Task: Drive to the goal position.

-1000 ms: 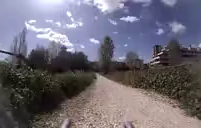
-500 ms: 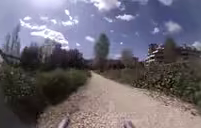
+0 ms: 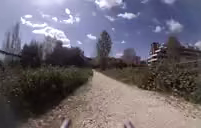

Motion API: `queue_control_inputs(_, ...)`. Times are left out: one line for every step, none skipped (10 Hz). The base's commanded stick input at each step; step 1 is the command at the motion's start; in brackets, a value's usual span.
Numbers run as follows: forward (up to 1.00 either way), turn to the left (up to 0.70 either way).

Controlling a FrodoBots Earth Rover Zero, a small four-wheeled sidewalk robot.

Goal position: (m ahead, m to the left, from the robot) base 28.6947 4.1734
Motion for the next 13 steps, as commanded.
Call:
queue_control_inputs(0.84,-0.15)
queue_control_inputs(0.85,-0.03)
queue_control_inputs(0.85,0.0)
queue_control_inputs(0.85,-0.08)
queue_control_inputs(0.85,-0.29)
queue_control_inputs(0.85,-0.07)
queue_control_inputs(0.85,0.0)
queue_control_inputs(0.85,0.0)
queue_control_inputs(0.85,-0.29)
queue_control_inputs(0.85,-0.34)
queue_control_inputs(0.85,-0.11)
queue_control_inputs(0.85,0.0)
queue_control_inputs(0.85,0.0)
